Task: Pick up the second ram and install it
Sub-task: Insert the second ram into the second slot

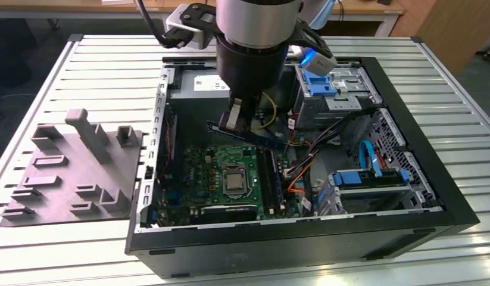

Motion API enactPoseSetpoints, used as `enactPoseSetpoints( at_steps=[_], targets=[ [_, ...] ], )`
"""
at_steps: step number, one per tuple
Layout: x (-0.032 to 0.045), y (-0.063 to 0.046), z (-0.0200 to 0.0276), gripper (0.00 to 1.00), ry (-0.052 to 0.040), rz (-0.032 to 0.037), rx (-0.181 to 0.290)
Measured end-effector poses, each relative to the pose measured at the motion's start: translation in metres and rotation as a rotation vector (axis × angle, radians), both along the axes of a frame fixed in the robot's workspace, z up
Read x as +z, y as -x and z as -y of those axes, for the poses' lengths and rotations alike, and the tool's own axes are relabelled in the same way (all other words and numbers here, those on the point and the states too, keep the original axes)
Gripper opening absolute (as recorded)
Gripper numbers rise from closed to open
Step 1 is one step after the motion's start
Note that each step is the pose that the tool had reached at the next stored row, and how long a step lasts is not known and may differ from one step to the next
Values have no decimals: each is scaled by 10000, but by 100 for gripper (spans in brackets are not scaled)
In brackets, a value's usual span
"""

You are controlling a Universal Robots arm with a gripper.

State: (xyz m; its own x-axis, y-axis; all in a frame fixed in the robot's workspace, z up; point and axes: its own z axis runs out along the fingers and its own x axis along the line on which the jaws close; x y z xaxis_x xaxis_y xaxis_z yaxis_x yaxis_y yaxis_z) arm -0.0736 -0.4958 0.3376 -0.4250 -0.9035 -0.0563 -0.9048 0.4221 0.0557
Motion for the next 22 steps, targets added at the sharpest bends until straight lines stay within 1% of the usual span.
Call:
enactPoseSetpoints(
  at_steps=[22],
  targets=[
    [-46, 0, 0, 12, 0, 1, -4012]
  ],
)
